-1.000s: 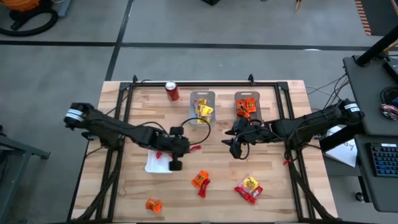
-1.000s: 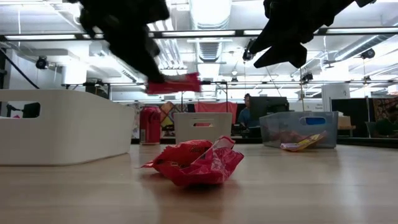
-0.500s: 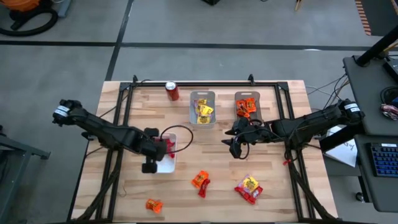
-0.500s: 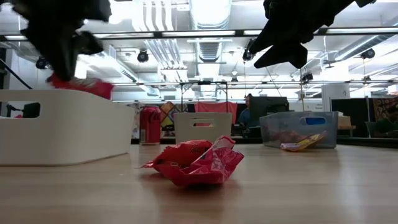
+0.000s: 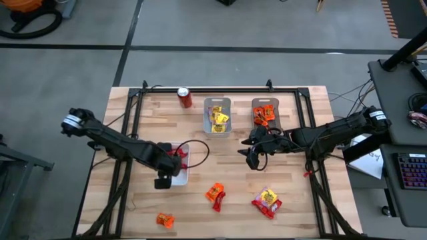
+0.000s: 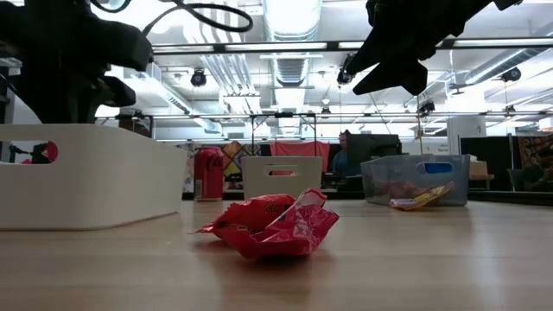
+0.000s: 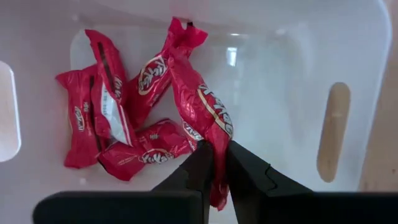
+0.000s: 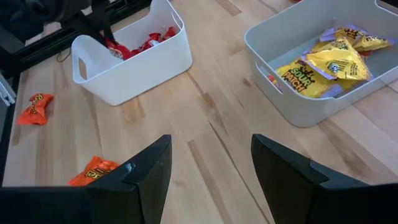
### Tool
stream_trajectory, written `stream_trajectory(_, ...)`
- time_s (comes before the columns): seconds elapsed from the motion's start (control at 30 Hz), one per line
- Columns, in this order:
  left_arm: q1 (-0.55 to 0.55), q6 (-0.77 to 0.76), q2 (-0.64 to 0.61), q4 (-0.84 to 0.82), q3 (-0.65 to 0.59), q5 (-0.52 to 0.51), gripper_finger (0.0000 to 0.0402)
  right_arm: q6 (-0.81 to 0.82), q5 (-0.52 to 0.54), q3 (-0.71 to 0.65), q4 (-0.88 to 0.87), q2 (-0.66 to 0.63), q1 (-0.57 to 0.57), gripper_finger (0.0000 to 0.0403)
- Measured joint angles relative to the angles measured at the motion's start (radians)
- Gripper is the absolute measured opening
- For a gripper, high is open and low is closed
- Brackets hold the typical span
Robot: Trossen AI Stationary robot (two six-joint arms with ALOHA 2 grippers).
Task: Sort candy
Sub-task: Put the red candy into the white bin, then put the yellow candy into the gray bin
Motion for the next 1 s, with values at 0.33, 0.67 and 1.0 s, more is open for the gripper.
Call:
stream_trajectory(0.33, 0.0, -0.002, 0.021, -0.003, 0.0, -0.007, 0.0083, 0.049, -0.026, 0.0, -0.003, 0.0, 0.0, 0.021)
stream_trajectory(0.67, 0.0, 0.014, 0.018, -0.021, 0.038, -0.044, 0.0114, 0.224, -0.198, 0.0, -0.126, 0.015, 0.019, 0.021)
stream_trajectory(1.0, 0.0, 0.146, 0.015, -0.007, 0.12, -0.273, 0.0114, 0.518, -0.51, 0.002, -0.134, 0.158, 0.144, 0.021)
